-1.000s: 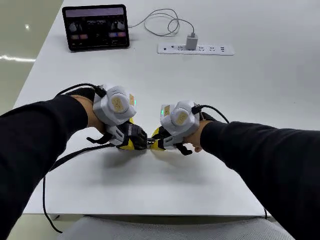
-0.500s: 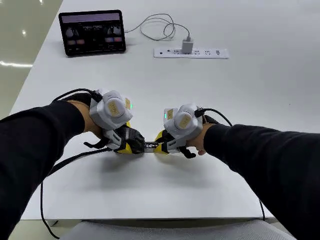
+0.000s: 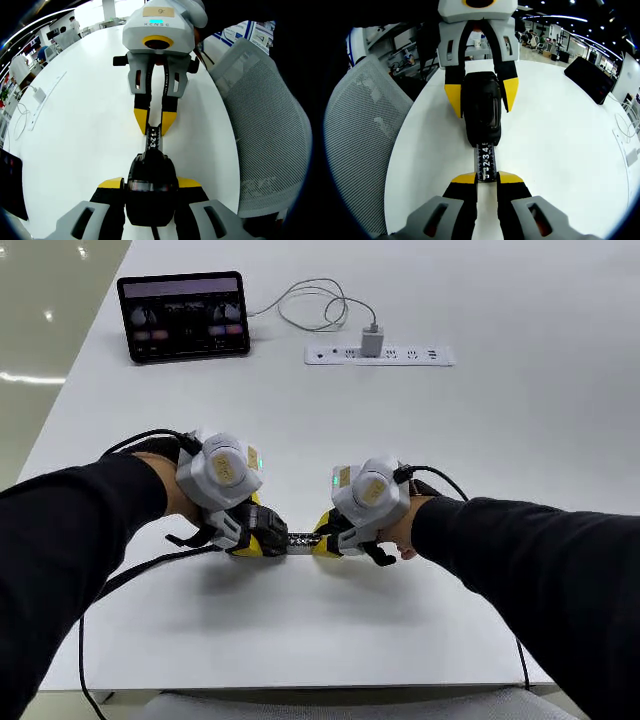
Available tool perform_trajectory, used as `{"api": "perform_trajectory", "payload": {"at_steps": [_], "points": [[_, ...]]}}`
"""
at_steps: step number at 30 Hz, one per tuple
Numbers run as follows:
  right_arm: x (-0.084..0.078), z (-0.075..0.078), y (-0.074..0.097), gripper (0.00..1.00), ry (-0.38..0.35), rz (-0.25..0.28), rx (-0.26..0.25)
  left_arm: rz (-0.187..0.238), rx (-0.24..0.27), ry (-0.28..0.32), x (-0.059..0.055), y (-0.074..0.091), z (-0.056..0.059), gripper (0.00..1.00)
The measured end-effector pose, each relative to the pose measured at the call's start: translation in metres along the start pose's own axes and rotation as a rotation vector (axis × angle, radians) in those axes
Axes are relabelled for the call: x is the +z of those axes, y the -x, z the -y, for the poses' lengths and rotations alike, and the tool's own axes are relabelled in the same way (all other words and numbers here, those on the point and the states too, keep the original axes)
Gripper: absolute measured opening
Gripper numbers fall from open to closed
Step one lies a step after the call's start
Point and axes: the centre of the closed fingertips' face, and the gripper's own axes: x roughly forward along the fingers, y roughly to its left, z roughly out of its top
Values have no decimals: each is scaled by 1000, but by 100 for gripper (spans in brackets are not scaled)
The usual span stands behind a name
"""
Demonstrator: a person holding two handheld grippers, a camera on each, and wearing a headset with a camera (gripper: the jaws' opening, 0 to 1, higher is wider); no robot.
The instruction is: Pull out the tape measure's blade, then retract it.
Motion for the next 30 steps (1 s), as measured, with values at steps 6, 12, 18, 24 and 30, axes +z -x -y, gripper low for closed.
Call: {"api": "perform_trajectory", "payload": {"at_steps": [6,12,18,24,30], "points": [[-1,0,1,9,-5,-1,-3,1,8,3,0,0,-1,34],[-5,1,4,9,-7,-6,-4,3,12,5,0,0,-1,34],[-8,2,7,9,-12,-9,-6,3,19,7,0,0,-1,34],[-10,2,9,9,-15,-11,-5,2,20,14,0,0,-1,34],[-14,3,12,9,-20,-13,-8,6,22,14,1,1,0,34]]}}
